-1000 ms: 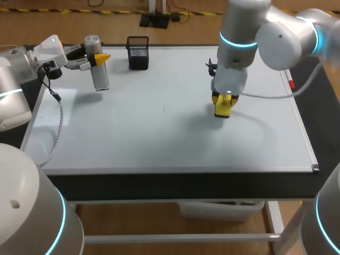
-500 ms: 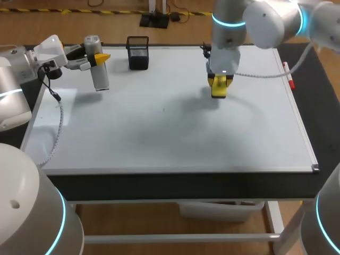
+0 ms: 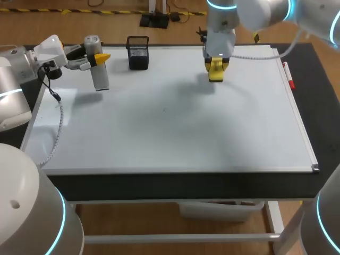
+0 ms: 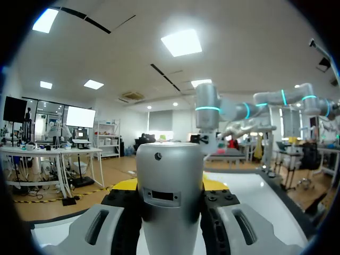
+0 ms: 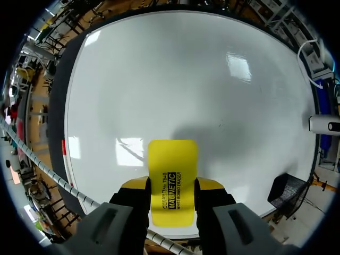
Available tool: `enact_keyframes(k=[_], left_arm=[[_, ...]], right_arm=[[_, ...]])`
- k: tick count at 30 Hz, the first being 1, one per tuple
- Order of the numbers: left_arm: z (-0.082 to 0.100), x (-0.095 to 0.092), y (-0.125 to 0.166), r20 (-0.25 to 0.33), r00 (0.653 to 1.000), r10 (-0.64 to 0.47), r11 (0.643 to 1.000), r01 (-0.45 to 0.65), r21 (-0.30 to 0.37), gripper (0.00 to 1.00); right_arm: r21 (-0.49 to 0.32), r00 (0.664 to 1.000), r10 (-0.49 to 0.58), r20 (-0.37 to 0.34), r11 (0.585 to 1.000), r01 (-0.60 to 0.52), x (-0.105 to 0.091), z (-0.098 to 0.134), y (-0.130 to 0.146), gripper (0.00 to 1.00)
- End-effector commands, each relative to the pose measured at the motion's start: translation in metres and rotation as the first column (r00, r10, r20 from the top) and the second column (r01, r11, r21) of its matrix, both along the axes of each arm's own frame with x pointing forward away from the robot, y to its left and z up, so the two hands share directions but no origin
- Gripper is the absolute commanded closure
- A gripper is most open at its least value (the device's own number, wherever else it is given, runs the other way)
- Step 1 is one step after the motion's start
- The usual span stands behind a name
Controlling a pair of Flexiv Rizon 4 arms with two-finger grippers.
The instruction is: Pick up the inspection probe, press it on each red-marked spot on the whiteboard one by one, put down the probe, pick up the eraser, and wipe off all the red marks.
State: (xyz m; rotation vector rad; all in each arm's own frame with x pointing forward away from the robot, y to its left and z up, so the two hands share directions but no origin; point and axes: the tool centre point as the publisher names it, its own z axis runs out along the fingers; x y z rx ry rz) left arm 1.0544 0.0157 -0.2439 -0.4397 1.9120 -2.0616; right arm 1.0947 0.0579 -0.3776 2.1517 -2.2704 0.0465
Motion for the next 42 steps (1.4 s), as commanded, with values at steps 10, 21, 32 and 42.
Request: enact_keyframes(k=[10,21,32,42], left_arm=[[0.0,0.0,-0.001,0.002,1.0,0.002,1.0,-0.002,-0.001,1.0],[0.0,0.0,-0.001,0.002,1.0,0.002,1.0,-0.002,-0.001,1.0],[0.0,0.0,-0.001,0.002,1.0,0.002,1.0,-0.002,-0.001,1.0],[0.0,0.0,-0.001,0.002,1.0,0.002,1.0,-0.002,-0.001,1.0]], right_arm=[[0.025,0.996,0.028,-0.089,0.999,-0.026,0.054,-0.017,0.007,1.0],[0.035,0.993,0.042,-0.11,0.999,-0.038,0.077,-0.022,0.006,1.0],[0.038,0.992,0.048,-0.116,0.998,-0.044,0.09,-0.025,0.004,1.0],[0.053,0.992,0.042,-0.121,0.998,-0.036,0.098,-0.028,0.002,1.0]])
